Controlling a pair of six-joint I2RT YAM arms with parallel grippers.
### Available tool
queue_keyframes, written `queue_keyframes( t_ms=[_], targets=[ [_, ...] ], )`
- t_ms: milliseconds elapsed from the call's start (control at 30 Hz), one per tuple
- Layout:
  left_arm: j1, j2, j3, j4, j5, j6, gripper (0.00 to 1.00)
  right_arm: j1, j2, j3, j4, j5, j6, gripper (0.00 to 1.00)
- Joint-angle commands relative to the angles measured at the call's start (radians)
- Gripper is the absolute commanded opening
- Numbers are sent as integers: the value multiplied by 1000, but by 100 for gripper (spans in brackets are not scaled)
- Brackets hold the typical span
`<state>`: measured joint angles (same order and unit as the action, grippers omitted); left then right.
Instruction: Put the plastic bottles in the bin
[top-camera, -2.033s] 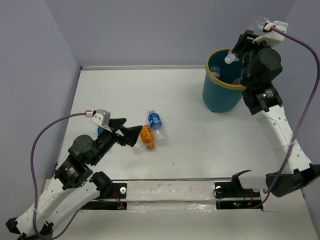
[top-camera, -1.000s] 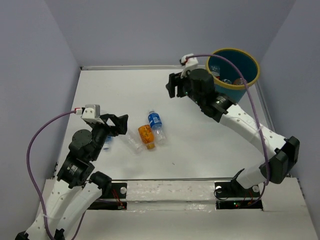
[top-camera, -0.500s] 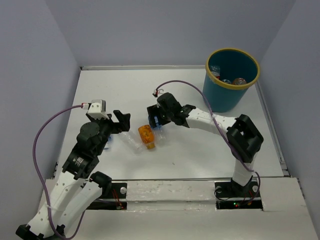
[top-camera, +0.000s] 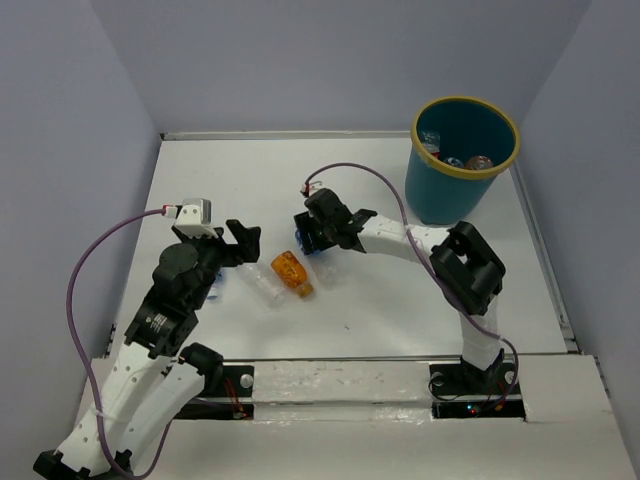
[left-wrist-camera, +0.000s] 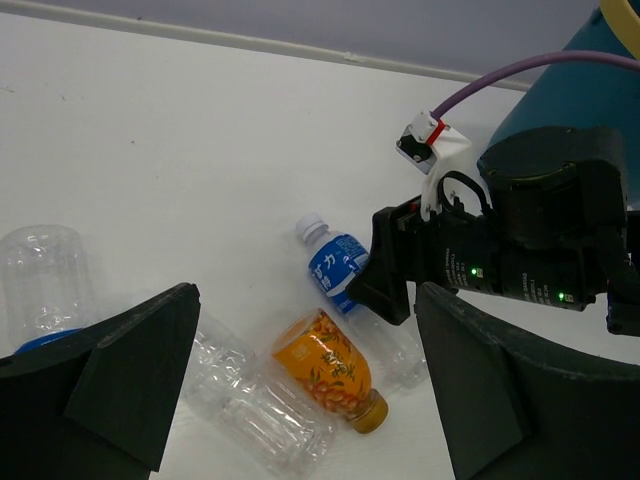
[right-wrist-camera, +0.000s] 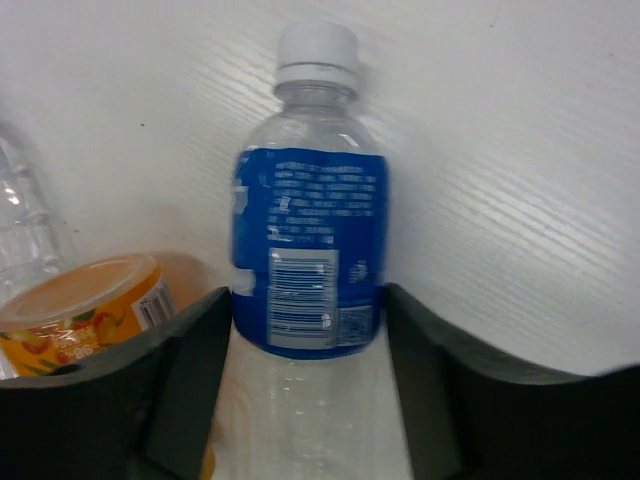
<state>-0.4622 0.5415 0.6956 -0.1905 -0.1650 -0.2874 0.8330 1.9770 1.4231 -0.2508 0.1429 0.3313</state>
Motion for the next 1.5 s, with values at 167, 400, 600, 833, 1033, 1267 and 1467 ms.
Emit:
queue_keyframes(
  t_ms=[167,400,600,833,1033,1267,1467],
  targets=[
    [16,2,-4,52,24,-1,99,8,-111,59,-5,132,-67,34],
    [20,-6,-5,56,35,-2,99,8,-366,103,-8,214,-150,33],
    [25,0,-7,53,53,-2,99,-119,-538,221,60,389,-320,30],
    [25,-20,-8,49,53,-6,99,-535,-526,183,240,339,-380,30],
    [26,-18,-5,42,39,-1,99,-741,-478,79,384,268,-364,31],
    [31,-5,-1,26,9,-6,99,-778,-530,-19,406,173,-284,92],
    [39,34,4,17,9,-12,99,-764,-636,-45,315,-3,-175,97]
  ],
)
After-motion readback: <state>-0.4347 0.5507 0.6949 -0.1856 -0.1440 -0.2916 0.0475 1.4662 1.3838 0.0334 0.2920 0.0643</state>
